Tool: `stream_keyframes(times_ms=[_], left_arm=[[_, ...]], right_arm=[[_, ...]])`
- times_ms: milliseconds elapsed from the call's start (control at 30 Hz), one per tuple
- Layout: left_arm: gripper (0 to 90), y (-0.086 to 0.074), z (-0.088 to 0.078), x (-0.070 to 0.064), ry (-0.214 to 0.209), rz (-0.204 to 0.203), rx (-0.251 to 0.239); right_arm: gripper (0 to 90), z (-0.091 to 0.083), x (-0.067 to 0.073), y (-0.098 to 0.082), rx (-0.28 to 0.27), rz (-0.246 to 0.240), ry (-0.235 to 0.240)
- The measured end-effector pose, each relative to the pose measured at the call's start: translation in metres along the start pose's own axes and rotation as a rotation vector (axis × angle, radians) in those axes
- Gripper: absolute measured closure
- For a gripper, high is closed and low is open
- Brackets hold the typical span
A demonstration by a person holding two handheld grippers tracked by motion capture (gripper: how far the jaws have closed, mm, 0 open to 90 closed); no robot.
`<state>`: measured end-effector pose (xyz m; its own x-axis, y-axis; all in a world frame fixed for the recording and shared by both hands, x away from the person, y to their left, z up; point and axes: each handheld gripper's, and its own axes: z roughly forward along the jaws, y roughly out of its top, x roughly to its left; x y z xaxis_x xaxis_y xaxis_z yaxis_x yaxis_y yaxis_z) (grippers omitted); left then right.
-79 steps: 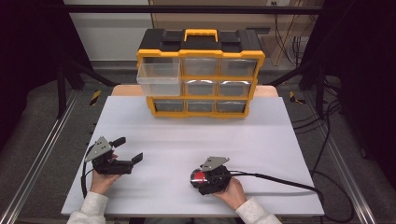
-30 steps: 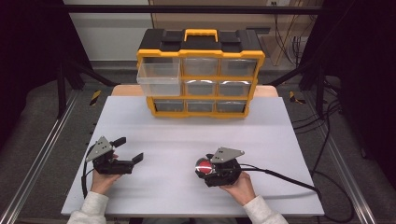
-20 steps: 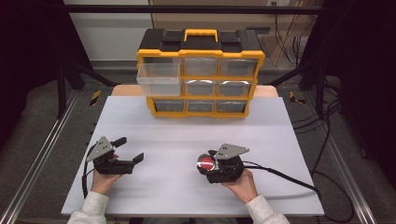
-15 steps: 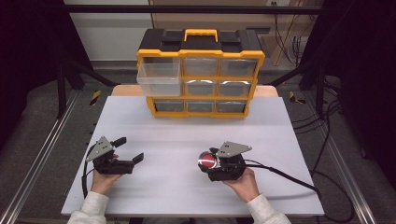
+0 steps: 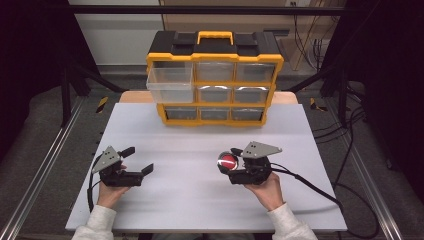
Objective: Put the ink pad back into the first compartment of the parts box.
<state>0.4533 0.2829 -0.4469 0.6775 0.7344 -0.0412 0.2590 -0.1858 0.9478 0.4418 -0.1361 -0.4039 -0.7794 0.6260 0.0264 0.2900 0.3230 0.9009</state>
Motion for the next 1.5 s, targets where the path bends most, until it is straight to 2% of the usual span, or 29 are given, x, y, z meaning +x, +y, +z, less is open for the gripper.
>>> stream_keyframes(times_ms=[667, 1167, 1500], left_arm=[[1.3, 0.000, 0.000, 0.000, -0.001, -0.001, 0.000], [1.3, 0.000, 0.000, 0.000, -0.002, -0.002, 0.000], [1.3, -0.001, 0.000, 0.000, -0.001, -0.002, 0.003]], right_arm=[[30.2, -0.012, -0.011, 0.044, -0.074, 0.002, -0.011], [30.2, -0.014, -0.016, 0.078, -0.124, -0.005, -0.030], [30.2, -0.012, -0.021, 0.100, -0.146, 0.006, -0.038]])
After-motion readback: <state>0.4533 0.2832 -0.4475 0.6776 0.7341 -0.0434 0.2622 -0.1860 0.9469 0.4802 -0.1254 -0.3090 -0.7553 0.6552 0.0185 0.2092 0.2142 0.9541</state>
